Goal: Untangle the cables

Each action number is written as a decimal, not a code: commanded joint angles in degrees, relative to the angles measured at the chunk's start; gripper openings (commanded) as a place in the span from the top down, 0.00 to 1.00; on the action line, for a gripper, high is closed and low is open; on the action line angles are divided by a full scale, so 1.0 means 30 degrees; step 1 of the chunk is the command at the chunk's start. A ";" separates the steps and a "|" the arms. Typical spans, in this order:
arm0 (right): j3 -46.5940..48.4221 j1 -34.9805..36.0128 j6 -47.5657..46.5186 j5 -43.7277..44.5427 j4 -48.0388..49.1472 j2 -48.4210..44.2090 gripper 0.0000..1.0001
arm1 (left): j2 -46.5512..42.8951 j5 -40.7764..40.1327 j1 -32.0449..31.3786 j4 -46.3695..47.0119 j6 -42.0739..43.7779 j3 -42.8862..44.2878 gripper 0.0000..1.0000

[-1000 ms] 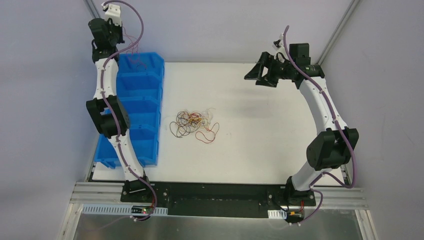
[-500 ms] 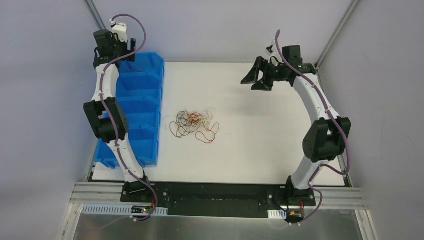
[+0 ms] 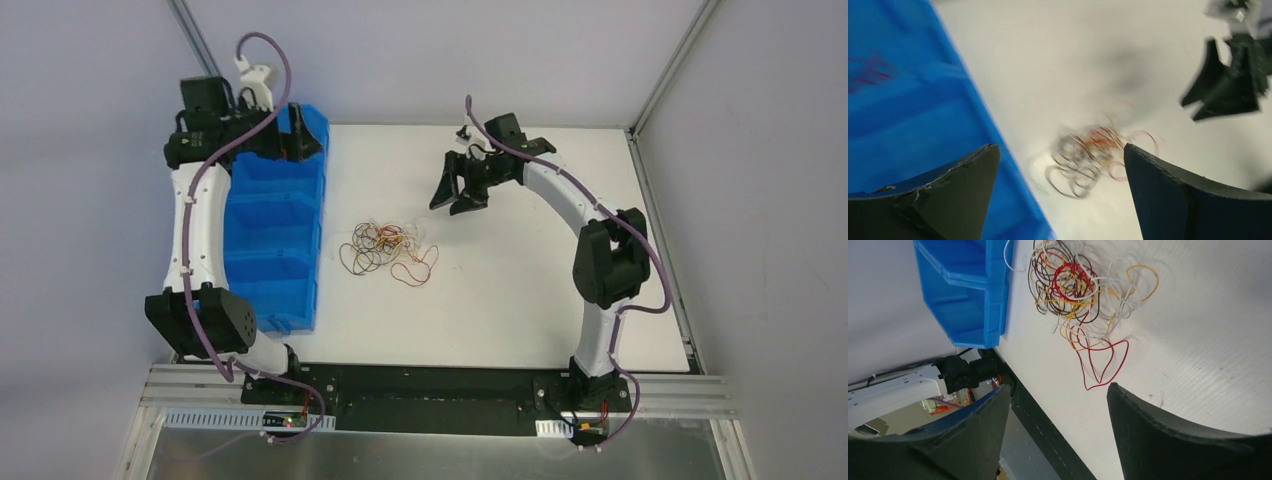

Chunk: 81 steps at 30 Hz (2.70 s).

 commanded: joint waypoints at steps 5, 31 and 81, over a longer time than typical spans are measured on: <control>-0.1836 0.1718 -0.1120 -0.0136 0.0265 0.0048 0.31 | -0.1364 0.4384 -0.3972 -0.3265 -0.1095 -0.7300 0.01; -0.0939 -0.3975 -0.0169 -0.1521 -0.0011 0.1030 0.37 | 0.5219 -0.6384 -1.7375 0.7069 -0.2005 -1.0593 0.36; -1.2003 -0.8025 -0.4432 -0.4873 1.3997 -0.7771 0.08 | 0.7007 0.1498 -1.6266 -0.0664 0.0951 1.0159 1.00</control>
